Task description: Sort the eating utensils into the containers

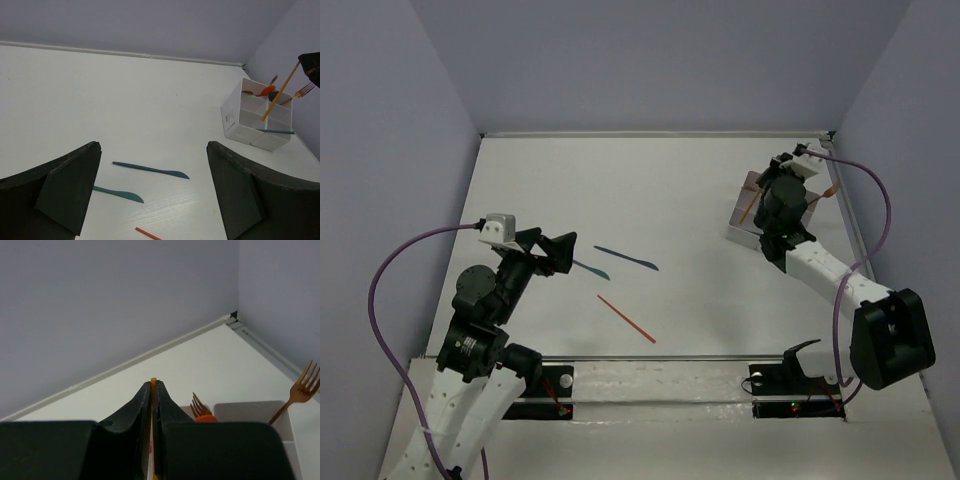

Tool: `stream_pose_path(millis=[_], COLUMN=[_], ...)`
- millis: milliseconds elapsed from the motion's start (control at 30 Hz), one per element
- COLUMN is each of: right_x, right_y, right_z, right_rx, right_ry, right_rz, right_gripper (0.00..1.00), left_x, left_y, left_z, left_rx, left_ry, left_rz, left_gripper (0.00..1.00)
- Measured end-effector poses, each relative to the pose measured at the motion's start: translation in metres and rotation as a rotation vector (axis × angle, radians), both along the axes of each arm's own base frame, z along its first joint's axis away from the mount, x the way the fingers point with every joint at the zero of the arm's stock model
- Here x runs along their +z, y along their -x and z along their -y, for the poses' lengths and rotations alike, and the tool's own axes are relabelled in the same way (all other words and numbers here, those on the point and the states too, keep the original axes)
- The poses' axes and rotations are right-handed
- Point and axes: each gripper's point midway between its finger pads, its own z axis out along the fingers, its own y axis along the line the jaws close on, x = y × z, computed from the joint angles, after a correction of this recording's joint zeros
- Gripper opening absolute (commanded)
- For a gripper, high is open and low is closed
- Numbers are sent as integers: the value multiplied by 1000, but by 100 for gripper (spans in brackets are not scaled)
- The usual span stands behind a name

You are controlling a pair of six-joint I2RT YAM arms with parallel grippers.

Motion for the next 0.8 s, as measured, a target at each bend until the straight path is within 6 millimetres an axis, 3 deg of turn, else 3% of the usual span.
stream_pose_path(millis=[200, 533, 800], right_x=[12, -25, -53], right_y=[-14, -28, -23], right_z=[10, 11, 11], right_rx=[-72, -106, -87], right_ry=[135, 278, 276], right_rz=[73, 41, 1], right_gripper=[7, 7, 8], left_x=[0, -1, -1], left_y=[0, -1, -1], left_z=[0, 0, 0], left_rx=[1, 0, 0], left_ry=[0, -2, -2], left_rz=[-1, -4, -6], left_gripper=[99, 99, 99])
